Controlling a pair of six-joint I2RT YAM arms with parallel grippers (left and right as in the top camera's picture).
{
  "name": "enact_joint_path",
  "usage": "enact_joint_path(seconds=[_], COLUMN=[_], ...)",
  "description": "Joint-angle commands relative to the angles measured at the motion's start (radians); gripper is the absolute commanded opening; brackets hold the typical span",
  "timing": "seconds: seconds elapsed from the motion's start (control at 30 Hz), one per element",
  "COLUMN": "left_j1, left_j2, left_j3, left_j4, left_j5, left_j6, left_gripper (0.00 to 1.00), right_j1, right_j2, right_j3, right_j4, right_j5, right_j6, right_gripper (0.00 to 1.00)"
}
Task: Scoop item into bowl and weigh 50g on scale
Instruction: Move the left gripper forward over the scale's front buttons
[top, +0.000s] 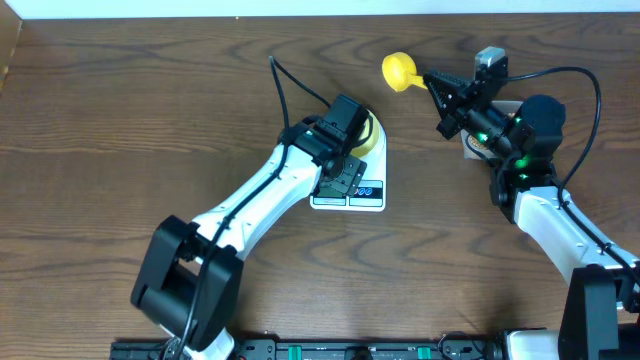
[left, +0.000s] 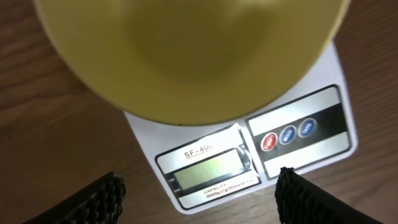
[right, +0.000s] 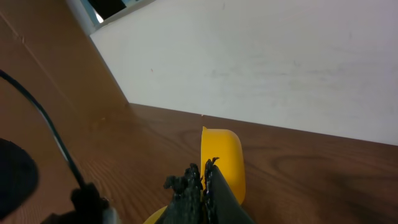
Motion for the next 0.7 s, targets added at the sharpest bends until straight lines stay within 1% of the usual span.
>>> enact_joint_path(seconds=[0.0,0.67], left_j1=[0.000,0.000], left_j2=[0.041,0.061], left_j3=[0.002,0.002], left_j4=[-0.003,0.002], left_j5=[-0.008,-0.009], left_j6=[-0.013,-0.013], left_gripper=[0.80,0.79], right_j1=[-0.006,-0.006], right_j2=[0.002,0.002], right_j3=[0.020,0.020], right_j4=[0.002,0.003], right_j5=[-0.002,0.005], right_j6=[-0.007,-0.007], right_gripper=[0.01,0.01])
